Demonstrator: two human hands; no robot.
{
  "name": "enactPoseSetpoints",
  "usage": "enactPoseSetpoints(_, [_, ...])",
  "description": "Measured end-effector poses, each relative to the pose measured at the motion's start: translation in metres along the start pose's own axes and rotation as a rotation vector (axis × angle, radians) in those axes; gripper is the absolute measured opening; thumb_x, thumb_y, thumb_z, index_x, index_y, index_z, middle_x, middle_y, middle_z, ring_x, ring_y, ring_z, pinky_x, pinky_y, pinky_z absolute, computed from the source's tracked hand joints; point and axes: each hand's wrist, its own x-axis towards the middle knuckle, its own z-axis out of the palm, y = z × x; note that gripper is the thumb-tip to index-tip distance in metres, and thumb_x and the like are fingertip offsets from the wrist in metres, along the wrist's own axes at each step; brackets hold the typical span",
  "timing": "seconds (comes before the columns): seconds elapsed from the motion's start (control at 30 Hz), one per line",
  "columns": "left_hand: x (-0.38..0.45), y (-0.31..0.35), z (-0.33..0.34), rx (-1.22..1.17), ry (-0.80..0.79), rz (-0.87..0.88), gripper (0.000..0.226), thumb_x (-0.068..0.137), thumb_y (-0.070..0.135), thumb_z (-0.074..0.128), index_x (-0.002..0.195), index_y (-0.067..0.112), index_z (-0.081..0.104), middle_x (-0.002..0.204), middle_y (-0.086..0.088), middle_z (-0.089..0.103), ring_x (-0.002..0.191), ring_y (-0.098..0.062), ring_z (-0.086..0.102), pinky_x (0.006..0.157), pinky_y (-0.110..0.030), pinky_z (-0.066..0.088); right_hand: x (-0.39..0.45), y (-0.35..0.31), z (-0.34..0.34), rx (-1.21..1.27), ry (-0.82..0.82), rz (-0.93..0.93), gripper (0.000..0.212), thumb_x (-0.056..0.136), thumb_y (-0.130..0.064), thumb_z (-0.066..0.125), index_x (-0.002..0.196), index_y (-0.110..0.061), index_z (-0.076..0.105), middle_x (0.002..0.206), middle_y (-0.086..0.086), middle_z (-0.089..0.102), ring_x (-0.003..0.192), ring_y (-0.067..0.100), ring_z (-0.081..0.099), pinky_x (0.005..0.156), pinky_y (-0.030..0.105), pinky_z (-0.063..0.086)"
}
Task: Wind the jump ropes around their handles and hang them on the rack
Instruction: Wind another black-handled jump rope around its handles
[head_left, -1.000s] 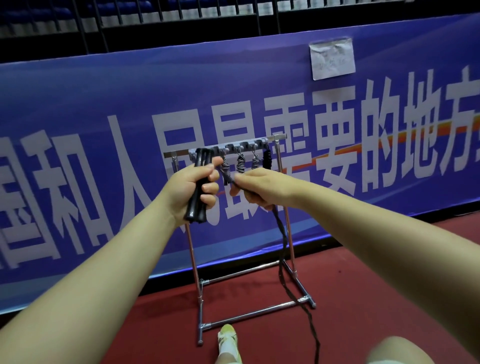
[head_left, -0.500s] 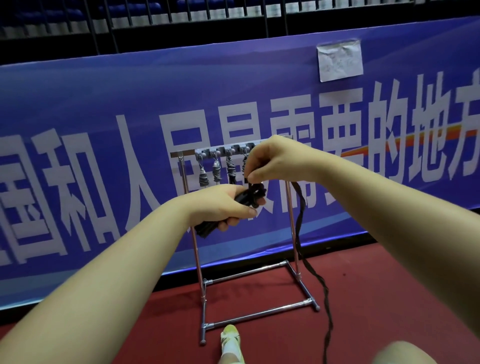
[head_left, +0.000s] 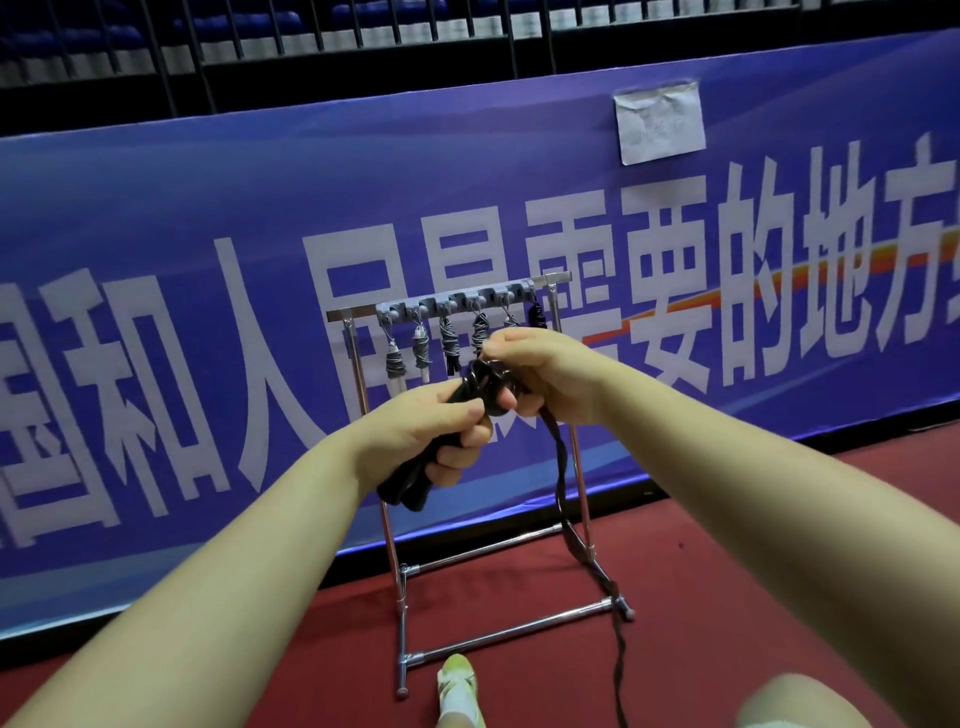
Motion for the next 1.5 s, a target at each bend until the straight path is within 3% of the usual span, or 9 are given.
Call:
enactPoseSetpoints(0.2, [-0.004, -0.003, -0.01, -0.157, 0.078, 0.02, 0.031, 0.086, 0.03, 0.05, 0.112, 0.014, 0.051, 0.06, 0.006, 0.048, 0.043, -0.003, 0.035, 0.039, -0.015, 0.028, -0.013, 0.012, 0.001, -0.146, 0.04, -0.145, 0.015, 0.097, -0.018, 0.051, 0.103, -0.016, 0.065, 0.066, -0.01, 0.062, 0.058, 0.003, 0.048, 0.05, 0.018, 0.033])
enactPoseSetpoints(0.3, [-0.005, -0.002, -0.01, -0.147, 0.115, 0.008, 0.042, 0.087, 0.034, 0.054, 0.12, 0.011, 0.047, 0.063, 0.005, 0.051, 0.043, -0.003, 0.037, 0.039, -0.014, 0.03, -0.016, 0.011, 0.008, -0.393, 0.169, -0.167, 0.016, 0.097, -0.018, 0.052, 0.092, -0.021, 0.068, 0.055, -0.015, 0.059, 0.049, -0.001, 0.044, 0.048, 0.016, 0.033])
enactPoseSetpoints(0.5, [-0.005, 0.003, -0.005, -0.057, 0.229, -0.002, 0.029, 0.088, 0.032, 0.049, 0.109, 0.012, 0.05, 0.064, 0.003, 0.052, 0.044, -0.004, 0.038, 0.039, -0.015, 0.029, -0.01, 0.017, 0.022, -0.637, 0.412, -0.27, 0.024, 0.092, -0.03, 0.06, 0.068, -0.026, 0.059, 0.059, -0.007, 0.055, 0.049, 0.003, 0.042, 0.05, 0.019, 0.034])
enactPoseSetpoints(0.6, [-0.004, 0.004, -0.004, 0.069, 0.288, -0.031, 0.018, 0.099, 0.026, 0.044, 0.108, 0.012, 0.05, 0.066, 0.002, 0.053, 0.046, -0.006, 0.039, 0.039, -0.016, 0.031, -0.009, 0.028, 0.024, -0.703, 0.486, -0.279, 0.036, 0.092, -0.034, 0.059, 0.062, -0.016, 0.051, 0.053, -0.005, 0.041, 0.047, 0.006, 0.034, 0.047, 0.024, 0.029])
enactPoseSetpoints(0.73, [-0.002, 0.002, -0.002, 0.177, 0.352, -0.057, 0.017, 0.098, 0.028, 0.046, 0.095, 0.012, 0.05, 0.067, 0.002, 0.058, 0.048, -0.008, 0.045, 0.041, -0.02, 0.036, -0.006, 0.039, 0.03, -0.748, 0.528, -0.227, 0.047, 0.095, -0.041, 0.05, 0.06, -0.009, 0.047, 0.062, 0.015, 0.054, 0.053, 0.016, 0.039, 0.053, 0.032, 0.03])
enactPoseSetpoints(1.03, [0.008, -0.001, 0.002, 0.086, 0.574, -0.089, 0.039, 0.095, 0.046, 0.047, 0.093, 0.011, 0.062, 0.068, -0.003, 0.063, 0.052, -0.013, 0.053, 0.044, -0.024, 0.042, 0.005, 0.042, 0.044, -0.797, 0.655, -0.127, 0.056, 0.097, -0.05, 0.039, 0.052, -0.017, 0.035, 0.048, -0.003, 0.037, 0.047, 0.014, 0.034, 0.047, 0.031, 0.022])
enactPoseSetpoints(1.23, [0.009, -0.011, -0.004, 0.028, 0.574, -0.038, 0.032, 0.099, 0.039, 0.043, 0.101, 0.01, 0.055, 0.064, -0.001, 0.055, 0.048, -0.012, 0.048, 0.041, -0.021, 0.039, 0.009, 0.044, 0.046, -0.492, 0.592, -0.125, 0.052, 0.099, -0.043, 0.039, 0.061, -0.012, 0.054, 0.052, 0.0, 0.045, 0.044, 0.011, 0.035, 0.048, 0.028, 0.027])
enactPoseSetpoints(1.33, [0.006, -0.017, -0.015, 0.056, 0.632, -0.06, 0.028, 0.099, 0.038, 0.044, 0.101, 0.012, 0.052, 0.066, -0.002, 0.054, 0.048, -0.012, 0.047, 0.042, -0.022, 0.038, 0.009, 0.043, 0.04, -0.287, 0.396, -0.003, 0.042, 0.1, -0.039, 0.04, 0.077, -0.011, 0.062, 0.058, -0.002, 0.049, 0.042, 0.008, 0.038, 0.043, 0.022, 0.028])
enactPoseSetpoints(1.5, [-0.004, -0.034, -0.028, 0.136, 0.639, -0.165, 0.024, 0.1, 0.038, 0.041, 0.104, 0.016, 0.048, 0.07, -0.005, 0.055, 0.05, -0.014, 0.047, 0.044, -0.025, 0.038, 0.006, 0.036, 0.036, -0.674, 0.2, 0.226, 0.014, 0.095, -0.018, 0.053, 0.103, -0.014, 0.063, 0.074, -0.002, 0.059, 0.05, 0.009, 0.048, 0.043, 0.02, 0.037])
